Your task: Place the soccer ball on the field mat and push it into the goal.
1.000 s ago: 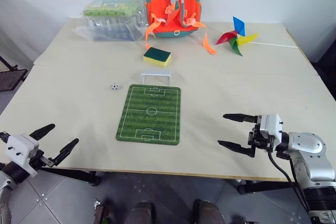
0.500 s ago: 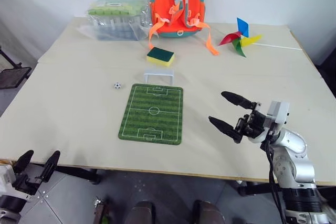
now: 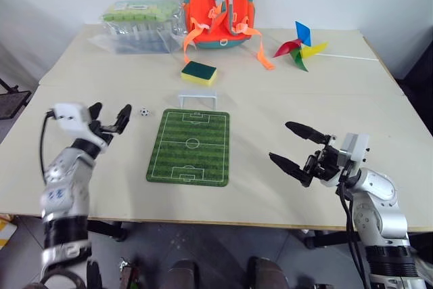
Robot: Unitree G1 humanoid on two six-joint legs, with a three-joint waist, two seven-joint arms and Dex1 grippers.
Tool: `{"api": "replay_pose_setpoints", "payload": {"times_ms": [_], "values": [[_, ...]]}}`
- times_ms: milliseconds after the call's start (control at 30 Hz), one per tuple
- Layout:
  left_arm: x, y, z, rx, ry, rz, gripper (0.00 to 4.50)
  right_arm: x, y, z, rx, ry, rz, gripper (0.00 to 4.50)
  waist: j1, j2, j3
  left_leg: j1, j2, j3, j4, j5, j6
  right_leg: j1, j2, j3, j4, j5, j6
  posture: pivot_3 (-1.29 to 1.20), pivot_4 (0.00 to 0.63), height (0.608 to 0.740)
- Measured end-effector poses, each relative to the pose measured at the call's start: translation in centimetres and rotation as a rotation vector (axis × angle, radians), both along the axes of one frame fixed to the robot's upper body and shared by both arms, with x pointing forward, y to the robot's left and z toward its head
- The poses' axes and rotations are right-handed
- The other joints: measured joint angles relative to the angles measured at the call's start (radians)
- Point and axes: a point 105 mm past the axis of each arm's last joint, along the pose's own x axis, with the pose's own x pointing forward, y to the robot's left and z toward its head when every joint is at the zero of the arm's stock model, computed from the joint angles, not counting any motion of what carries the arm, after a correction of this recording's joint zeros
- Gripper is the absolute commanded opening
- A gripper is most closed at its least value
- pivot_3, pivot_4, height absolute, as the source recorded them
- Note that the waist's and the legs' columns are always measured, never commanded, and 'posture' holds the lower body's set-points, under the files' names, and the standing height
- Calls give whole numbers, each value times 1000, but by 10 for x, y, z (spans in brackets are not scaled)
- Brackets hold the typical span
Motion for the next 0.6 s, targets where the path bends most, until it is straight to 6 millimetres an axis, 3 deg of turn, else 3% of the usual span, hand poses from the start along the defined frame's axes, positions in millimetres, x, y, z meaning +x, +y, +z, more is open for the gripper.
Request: {"api": "replay_pose_setpoints", "payload": {"times_ms": [167,433,533,600], "values": [[27,-16,-7,5,67,-13,4457,0,1,-2,-1,8,-6,4500,-4,0,0,0,0,1,0,0,0,-1,0,2,0,0,0,0,150,740],[45,-20,-27,-8,138,21,4457,-1,-2,-7,11,23,-39,4500,-8,-2,1,-1,0,5,-1,0,0,-5,0,6,1,0,1,0,150,740],[49,-24,-32,-2,149,24,3870,0,-1,-5,17,17,-43,4500,-7,-3,2,-1,0,6,-1,0,0,-6,0,7,1,0,1,0,150,740],[51,-24,-38,4,165,29,3250,0,-1,-4,15,4,-47,4500,-8,-3,2,-1,0,7,-1,0,0,-7,0,7,2,0,1,0,150,740]]}}
